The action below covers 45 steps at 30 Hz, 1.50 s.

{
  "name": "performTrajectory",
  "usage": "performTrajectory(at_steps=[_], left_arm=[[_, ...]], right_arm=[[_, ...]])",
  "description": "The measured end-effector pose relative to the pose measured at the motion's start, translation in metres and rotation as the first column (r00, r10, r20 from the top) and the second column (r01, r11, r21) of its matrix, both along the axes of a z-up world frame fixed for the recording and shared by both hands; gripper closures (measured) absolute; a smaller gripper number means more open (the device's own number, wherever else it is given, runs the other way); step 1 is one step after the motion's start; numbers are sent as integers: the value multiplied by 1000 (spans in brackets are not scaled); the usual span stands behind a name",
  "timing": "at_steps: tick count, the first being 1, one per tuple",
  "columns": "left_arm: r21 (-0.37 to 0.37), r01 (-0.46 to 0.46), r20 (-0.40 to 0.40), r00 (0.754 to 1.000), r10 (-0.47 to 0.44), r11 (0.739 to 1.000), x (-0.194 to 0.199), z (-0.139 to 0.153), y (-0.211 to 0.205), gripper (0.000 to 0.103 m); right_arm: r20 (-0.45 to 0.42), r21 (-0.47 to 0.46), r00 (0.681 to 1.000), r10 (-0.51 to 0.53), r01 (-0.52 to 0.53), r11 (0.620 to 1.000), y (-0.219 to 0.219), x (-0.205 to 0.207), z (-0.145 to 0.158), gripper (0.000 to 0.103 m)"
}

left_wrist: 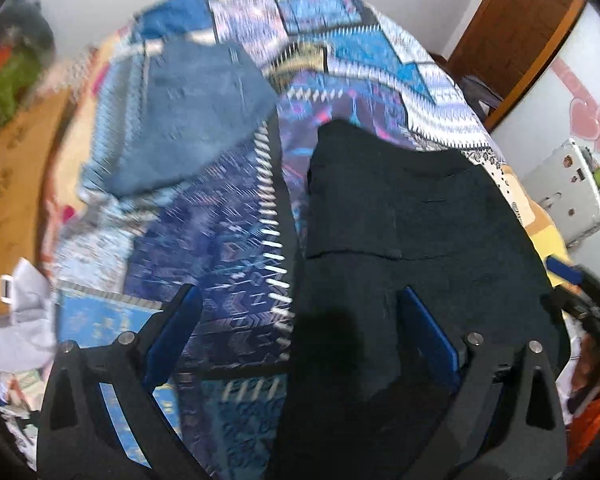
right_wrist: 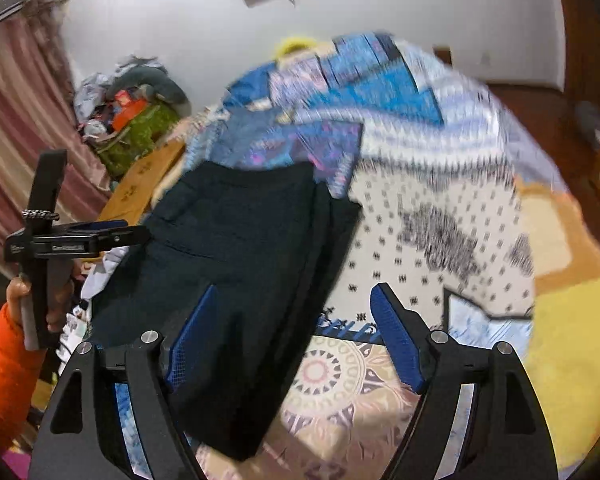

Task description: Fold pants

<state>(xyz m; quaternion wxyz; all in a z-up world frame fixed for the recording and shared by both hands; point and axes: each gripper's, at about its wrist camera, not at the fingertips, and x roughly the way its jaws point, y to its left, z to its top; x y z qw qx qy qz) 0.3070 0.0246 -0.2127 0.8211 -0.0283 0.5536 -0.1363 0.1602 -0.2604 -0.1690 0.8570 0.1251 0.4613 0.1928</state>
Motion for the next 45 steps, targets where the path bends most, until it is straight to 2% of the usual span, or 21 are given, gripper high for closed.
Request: performTrajectory(at_steps=[1, 4, 8, 12, 15, 18, 20, 22, 24, 26, 28, 29, 31, 32, 34, 39, 45], left_arm=[[-39, 5, -27, 1000, -6, 999, 5, -6, -1, 3], [-92, 26, -69, 997, -32, 995, 15, -14, -4, 3], [-119, 73, -99, 992, -85, 990, 29, -23, -15, 3], [-186, 88, -145, 983, -116, 979, 44, -33, -21, 2], [-180, 111, -138, 981, -136, 977, 50, -34, -30, 1], [-155, 158, -111, 978, -176, 975, 50, -31, -44, 1], [-149, 190, -88, 975, -204, 970, 49, -29, -55, 6], [-121, 205, -66, 975, -214, 971, 47, -24, -62, 11], [-113, 199, -56, 977, -206, 973, 45, -22, -63, 15], [-132, 172, -57, 982, -181, 976, 44, -19, -55, 24], [-150, 148, -48, 987, -157, 978, 43, -13, -47, 41], [-160, 142, -41, 988, -150, 977, 41, -9, -43, 45], [-155, 136, -23, 990, -141, 979, 36, -3, -39, 64], [-150, 140, -12, 990, -143, 979, 32, 1, -37, 67], [-160, 141, 5, 990, -142, 977, 26, 9, -35, 71], [-117, 147, 111, 985, -134, 982, 9, 41, -33, 73], [-123, 103, 230, 970, -73, 987, 0, 84, -7, 74]], right_arm=[[-27, 20, 1000, -4, 4, 1000, -1, 5, -8, 27], [-66, 55, 998, 7, -3, 999, 0, 14, -21, 27], [-69, 72, 997, 21, -16, 997, 2, 22, -22, 26], [-92, 100, 995, 41, -31, 994, 4, 32, -25, 27], [-108, 114, 993, 56, -44, 992, 8, 41, -27, 28], [-120, 123, 990, 71, -56, 991, 13, 48, -28, 38], [-127, 126, 989, 75, -59, 990, 14, 52, -28, 45], [-134, 132, 987, 90, -73, 989, 15, 54, -27, 58], [-139, 139, 985, 102, -82, 987, 15, 54, -26, 67], [-134, 136, 985, 110, -92, 986, 17, 52, -22, 72], [-108, 100, 987, 118, -108, 989, 22, 47, -15, 77], [-98, 88, 988, 121, -112, 990, 24, 47, -13, 77], [-74, 68, 989, 127, -122, 990, 27, 43, -5, 80], [-66, 62, 989, 129, -125, 990, 29, 42, -3, 80], [-47, 59, 990, 134, -132, 990, 29, 39, 4, 81], [12, 37, 989, 146, -146, 989, 40, 38, 26, 82], [121, 13, 976, 179, -182, 983, 60, 49, 66, 82]])
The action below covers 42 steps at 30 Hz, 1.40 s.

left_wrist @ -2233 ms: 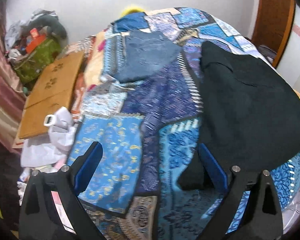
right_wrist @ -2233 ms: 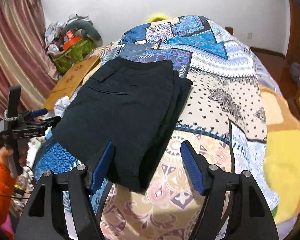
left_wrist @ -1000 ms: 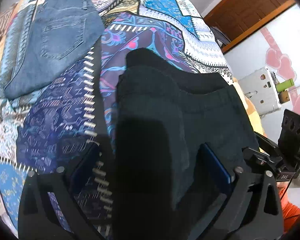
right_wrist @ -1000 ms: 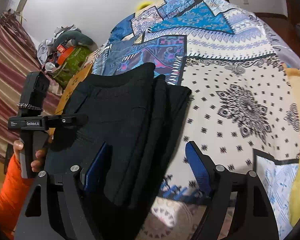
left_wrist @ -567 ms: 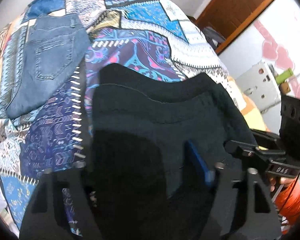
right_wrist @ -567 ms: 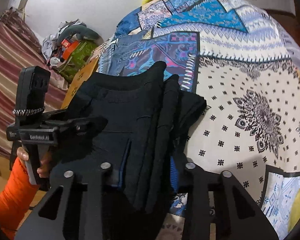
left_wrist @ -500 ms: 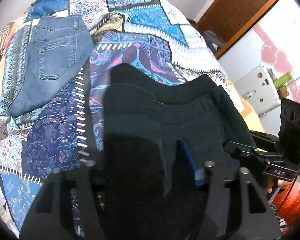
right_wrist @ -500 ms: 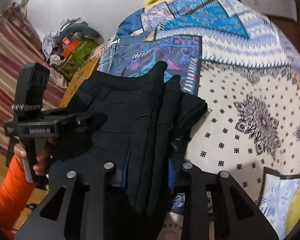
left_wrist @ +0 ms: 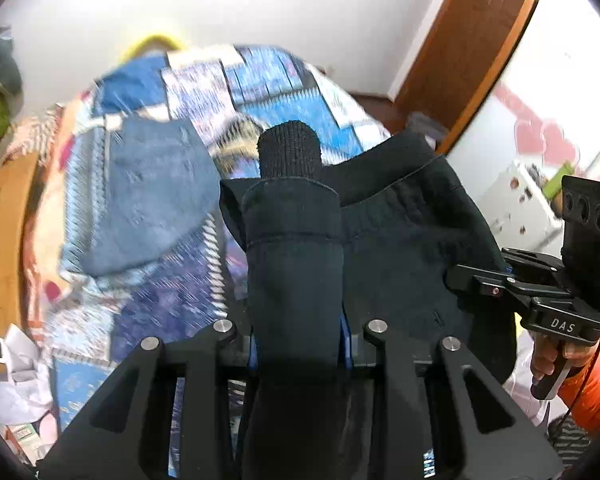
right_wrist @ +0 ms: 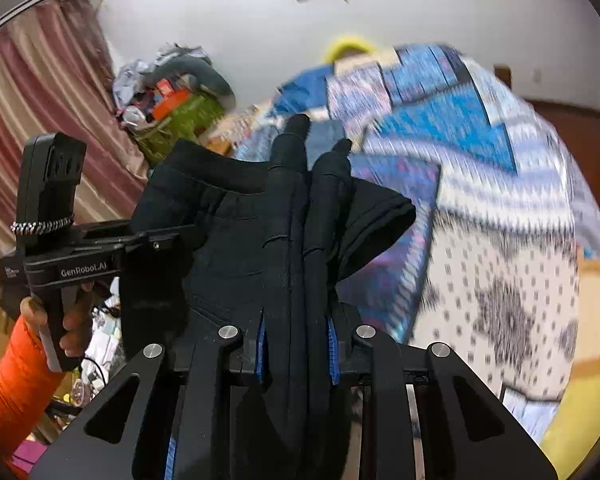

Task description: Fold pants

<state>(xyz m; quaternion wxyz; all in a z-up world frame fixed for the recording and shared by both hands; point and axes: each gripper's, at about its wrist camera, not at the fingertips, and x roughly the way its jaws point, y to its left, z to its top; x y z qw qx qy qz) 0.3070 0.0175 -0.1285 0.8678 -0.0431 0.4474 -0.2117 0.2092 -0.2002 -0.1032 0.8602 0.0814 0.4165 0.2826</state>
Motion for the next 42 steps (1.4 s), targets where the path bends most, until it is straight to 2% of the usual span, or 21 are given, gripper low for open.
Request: performTrajectory(at_steps=[5, 11, 16, 20, 27, 35, 39, 42], left_arm=[[3, -71, 89, 994, 70, 997, 6, 31, 28, 74], [1, -159, 163, 974, 157, 987, 28, 51, 66, 74], [24, -226, 210, 954, 216, 974, 60, 53, 90, 74], [27, -272, 209, 943, 261, 962, 95, 42, 108, 74], [56, -332, 163, 933, 320, 941, 165, 2, 131, 74], [92, -354, 62, 935, 350, 931, 237, -71, 140, 74], [150, -357, 20, 933, 358, 922, 270, -113, 137, 74], [170, -362, -74, 923, 378, 917, 289, -151, 137, 73]], right_arm=[[97, 1, 994, 40, -40, 999, 29, 21, 30, 83], [172, 6, 981, 87, -89, 996, 64, 57, 44, 83], [203, 2, 971, 123, -126, 992, 92, 93, 46, 83], [205, 6, 969, 141, -146, 989, 114, 125, 38, 83], [177, -14, 972, 157, -157, 987, 150, 180, 6, 83], [52, -40, 988, 145, -143, 989, 167, 246, -53, 83], [-61, -104, 990, 126, -132, 986, 172, 276, -90, 83], [-114, -199, 986, 119, -140, 970, 178, 281, -116, 83]])
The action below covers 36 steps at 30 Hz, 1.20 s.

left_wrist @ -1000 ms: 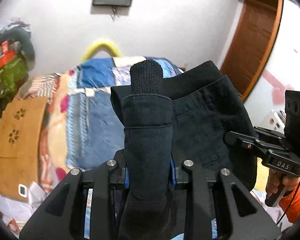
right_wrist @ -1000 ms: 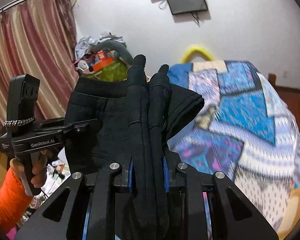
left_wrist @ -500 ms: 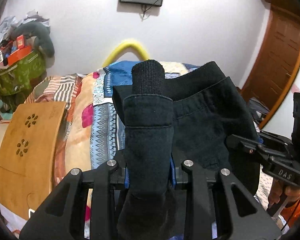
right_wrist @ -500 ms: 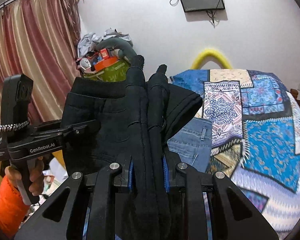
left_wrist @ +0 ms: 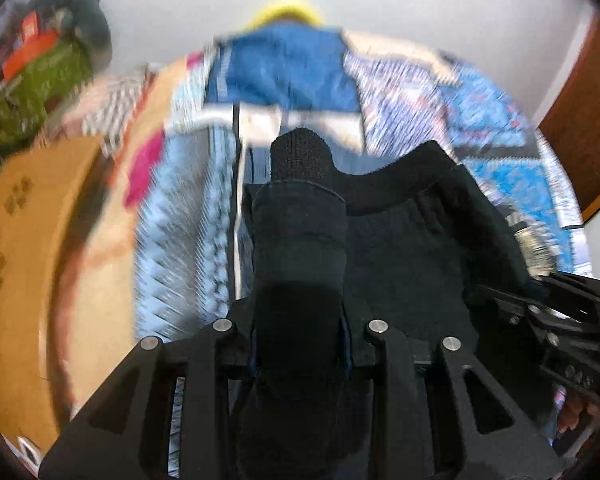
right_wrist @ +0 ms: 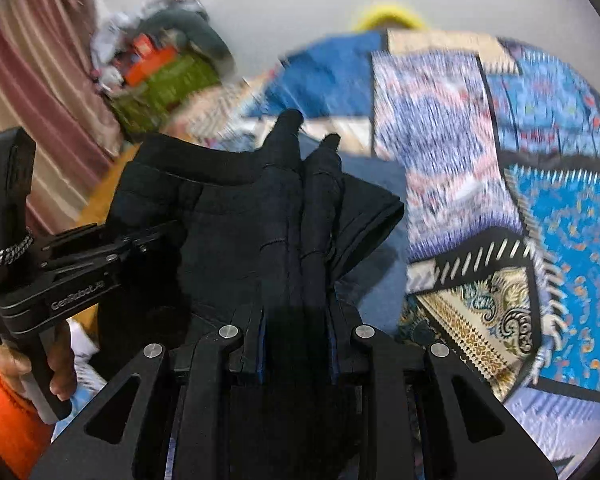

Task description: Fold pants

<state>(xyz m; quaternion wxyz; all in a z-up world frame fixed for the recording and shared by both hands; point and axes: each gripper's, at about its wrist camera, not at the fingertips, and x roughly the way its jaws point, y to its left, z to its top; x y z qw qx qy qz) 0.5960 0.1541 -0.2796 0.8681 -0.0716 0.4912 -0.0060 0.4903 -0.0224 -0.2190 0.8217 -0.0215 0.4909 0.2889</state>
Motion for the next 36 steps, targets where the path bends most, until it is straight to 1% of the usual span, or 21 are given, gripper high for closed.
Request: performTrajectory(at_steps=[2, 3, 4, 6, 7, 10, 13, 15, 16, 18, 19, 22, 24, 25, 27, 28, 30, 32, 36], left_arm=[[18, -13, -45, 999, 14, 1000, 5, -20, -4, 66], [25, -24, -48, 999, 25, 999, 6, -25, -3, 58], [24, -36, -43, 998, 37, 999, 5, -27, -1, 52], [8, -55, -35, 998, 55, 998, 0, -25, 3, 47], [4, -53, -40, 998, 53, 999, -1, -24, 5, 46], [32, -45, -52, 998, 47, 998, -12, -12, 7, 44], [72, -37, -32, 999, 39, 997, -29, 7, 9, 44], [117, -34, 7, 999, 33, 993, -47, 28, 7, 44], [126, -31, 22, 999, 28, 992, -54, 36, 6, 44], [145, -23, 73, 997, 12, 989, -78, 64, 2, 44], [145, -22, 94, 996, 8, 989, -86, 75, 1, 44], [128, -16, 187, 982, -8, 992, -125, 123, -6, 44], [122, -19, 263, 965, -13, 992, -157, 159, -12, 44], [120, -19, 292, 956, -17, 993, -169, 173, -16, 44], [108, -8, 360, 932, -32, 994, -200, 205, -25, 44], [109, -5, 403, 914, -40, 994, -221, 224, -31, 44], [121, -5, 457, 888, -52, 993, -251, 248, -40, 44], [132, -4, 518, 853, -66, 991, -287, 272, -51, 44], [121, 8, 606, 791, -80, 993, -358, 305, -67, 44]], right_arm=[[-4, -66, 1000, 5, -6, 998, 2, 0, -12, 82], [-8, -86, 1000, 4, -5, 996, 1, -2, -17, 81], [-14, -85, 1000, 0, -1, 996, -2, -2, -20, 80], [-37, -57, 999, -20, 18, 998, -10, -2, -20, 79], [-40, -56, 999, -26, 23, 998, -12, -4, -18, 79], [-18, -88, 999, -38, 36, 995, -17, -13, -9, 75], [11, -89, 999, -40, 41, 995, -28, -26, 7, 73], [35, -62, 998, -46, 48, 997, -38, -35, 22, 73], [58, -39, 997, -47, 50, 998, -44, -44, 34, 73], [105, -8, 993, -55, 56, 998, -54, -61, 59, 73], [135, 15, 989, -56, 55, 998, -60, -74, 75, 73], [224, 75, 972, -64, 48, 996, -74, -108, 119, 73], [290, 118, 955, -68, 34, 992, -81, -139, 153, 73], [312, 135, 948, -69, 28, 991, -83, -150, 164, 73], [379, 168, 922, -75, 11, 986, -88, -183, 194, 73], [405, 180, 911, -79, 5, 984, -91, -195, 205, 73], [462, 213, 882, -91, -11, 977, -97, -229, 230, 73], [497, 242, 862, -101, -25, 970, -98, -253, 246, 73], [569, 282, 813, -128, -46, 958, -108, -308, 271, 73]])
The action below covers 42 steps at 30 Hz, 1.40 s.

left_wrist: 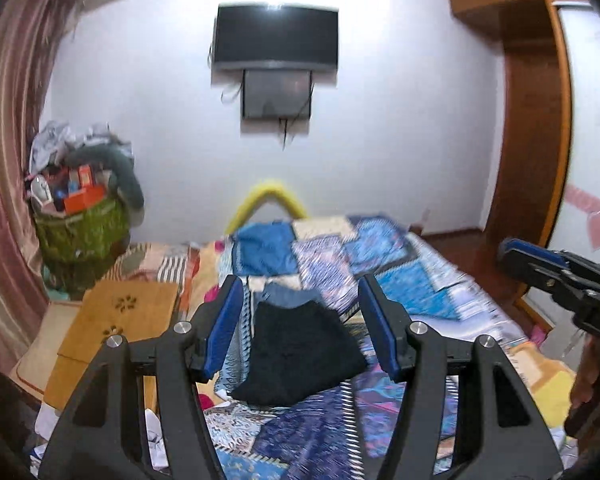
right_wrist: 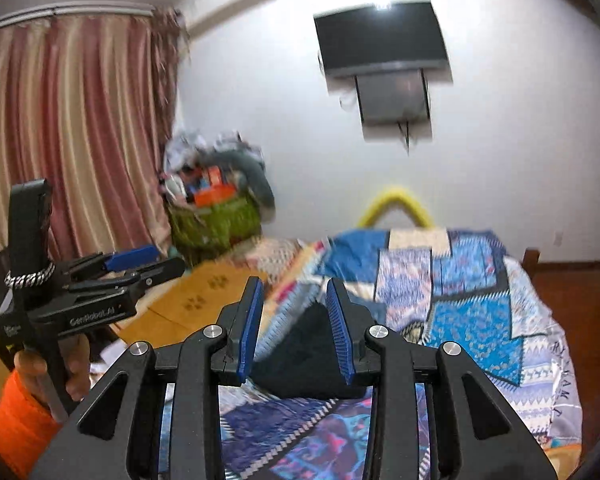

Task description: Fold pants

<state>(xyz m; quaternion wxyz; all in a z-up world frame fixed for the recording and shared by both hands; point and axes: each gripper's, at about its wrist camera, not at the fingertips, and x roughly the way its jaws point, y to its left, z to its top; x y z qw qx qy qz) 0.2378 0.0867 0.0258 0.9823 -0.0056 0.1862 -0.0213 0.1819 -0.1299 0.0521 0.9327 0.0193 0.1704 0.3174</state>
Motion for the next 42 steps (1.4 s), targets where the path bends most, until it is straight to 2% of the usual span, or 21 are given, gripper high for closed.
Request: performTrajectory(at_steps=[6, 8, 10, 12, 14, 16, 19, 21, 29, 42], left_arm=[[45, -17, 115, 993, 12, 999, -82, 17, -20, 42], [30, -18, 143, 990, 14, 999, -104, 18, -23, 39], [9, -5, 167, 986, 3, 1000, -119, 19, -25, 34], [25, -28, 191, 981, 22, 999, -134, 19, -28, 27], [30, -33, 207, 978, 26, 999, -146, 20, -31, 19], [29, -27, 216, 976, 20, 999, -154, 20, -34, 8], [31, -29, 228, 973, 21, 999, -163, 19, -36, 1], [39, -34, 235, 972, 23, 999, -168, 19, -38, 0], [6, -27, 219, 976, 25, 1000, -175, 13, -37, 0], [-3, -32, 215, 976, 32, 999, -173, 6, -33, 0]], right_arm=[[129, 18, 991, -24, 22, 1000, -8, -75, 20, 73], [147, 28, 989, -22, 18, 999, -10, -92, 22, 72], [156, 34, 988, -11, 6, 999, -11, -101, 21, 70], [168, 30, 986, -19, 14, 999, -11, -109, 19, 66], [182, 27, 982, -40, 35, 999, -11, -114, 17, 52], [197, 38, 978, -74, 68, 997, -13, -121, 15, 26], [209, 51, 971, -120, 112, 992, -16, -129, 14, 10], [214, 50, 966, -146, 138, 989, -19, -132, 15, 1], [219, 42, 963, -157, 152, 988, -24, -142, 17, 0], [202, 35, 966, -158, 155, 987, -23, -142, 12, 0]])
